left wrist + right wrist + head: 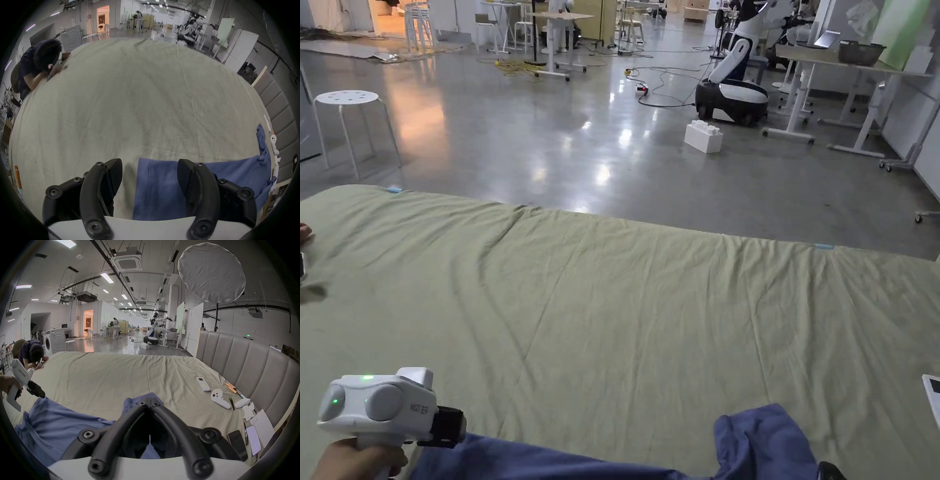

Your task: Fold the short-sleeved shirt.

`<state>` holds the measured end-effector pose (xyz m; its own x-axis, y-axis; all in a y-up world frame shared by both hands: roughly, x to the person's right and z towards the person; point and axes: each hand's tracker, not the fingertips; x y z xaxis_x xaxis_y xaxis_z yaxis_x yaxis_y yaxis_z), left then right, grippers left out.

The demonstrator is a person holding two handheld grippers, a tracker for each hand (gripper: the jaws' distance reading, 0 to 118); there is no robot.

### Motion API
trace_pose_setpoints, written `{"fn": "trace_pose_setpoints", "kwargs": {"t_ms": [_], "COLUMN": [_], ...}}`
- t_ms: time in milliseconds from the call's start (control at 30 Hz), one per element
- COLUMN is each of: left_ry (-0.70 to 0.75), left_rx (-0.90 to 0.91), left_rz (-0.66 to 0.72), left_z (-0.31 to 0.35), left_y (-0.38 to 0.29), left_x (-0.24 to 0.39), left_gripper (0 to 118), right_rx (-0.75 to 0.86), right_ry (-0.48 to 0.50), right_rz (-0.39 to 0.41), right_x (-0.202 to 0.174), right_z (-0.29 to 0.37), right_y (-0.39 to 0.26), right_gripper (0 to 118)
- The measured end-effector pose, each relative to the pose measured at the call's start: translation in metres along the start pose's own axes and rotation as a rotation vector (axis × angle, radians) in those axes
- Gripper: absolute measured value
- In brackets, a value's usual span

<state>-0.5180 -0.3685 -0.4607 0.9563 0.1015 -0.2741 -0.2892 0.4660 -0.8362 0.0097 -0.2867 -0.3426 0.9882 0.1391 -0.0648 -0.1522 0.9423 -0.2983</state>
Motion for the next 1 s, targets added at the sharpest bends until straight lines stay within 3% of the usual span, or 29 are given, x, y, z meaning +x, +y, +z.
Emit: {"fn": "trace_pose_setpoints", "kwargs": {"t_ms": [100, 167, 267, 333, 533, 567, 600, 633, 667, 767, 933, 1000], "left_ry": [0.055, 0.052, 0.067, 0.061, 0.054, 0.050, 0.047, 0.039, 0.034, 0.023, 0.021, 0.025], "left_rx": [-0.095, -0.065, -0.050, -0.044, -0.043, -0.030, -0.019, -0.010, 0.003, 0.038, 0.086, 0.099], "left_rz": [-0.059, -0.096, -0.143, -0.172, -0.185, -0.185, -0.182, -0.178, -0.177, -0.158, -0.132, -0.131], "left_z": [-0.016, -0.014, -0.006, -0.004, 0.000, 0.003, 0.006, 0.011, 0.015, 0.035, 0.052, 0.055], "left_y": [-0.003, -0.005, -0.003, -0.003, -0.009, -0.011, -0.011, -0.013, -0.014, -0.022, -0.030, -0.033], "left_x": [0.009, 0.017, 0.023, 0.028, 0.034, 0.034, 0.033, 0.032, 0.031, 0.038, 0.039, 0.040], "left_gripper": [70, 66, 21, 10, 5, 5, 5, 5, 5, 5, 5, 5], "right_rx": [-0.025, -0.040, -0.071, -0.084, -0.199, -0.246, -0.292, -0.386, -0.429, -0.565, -0.709, -0.756], "right_ry": [-0.012, -0.016, -0.021, -0.018, -0.024, -0.015, -0.006, 0.023, 0.031, 0.047, 0.033, 0.065], "right_rz": [0.004, 0.003, -0.012, -0.015, -0.016, -0.031, -0.047, -0.047, -0.046, -0.062, 0.020, -0.013], "right_x": [0.005, 0.008, 0.012, 0.015, 0.033, 0.040, 0.046, 0.053, 0.061, 0.077, 0.082, 0.083], "right_z": [-0.004, -0.007, -0.010, -0.014, -0.045, -0.057, -0.069, -0.085, -0.100, -0.145, -0.203, -0.219], "right_y": [-0.007, -0.011, -0.017, -0.019, -0.021, -0.021, -0.021, -0.022, -0.022, -0.028, -0.043, -0.050], "right_gripper": [0, 0, 0, 0, 5, 17, 44, 62, 69, 71, 73, 73]}}
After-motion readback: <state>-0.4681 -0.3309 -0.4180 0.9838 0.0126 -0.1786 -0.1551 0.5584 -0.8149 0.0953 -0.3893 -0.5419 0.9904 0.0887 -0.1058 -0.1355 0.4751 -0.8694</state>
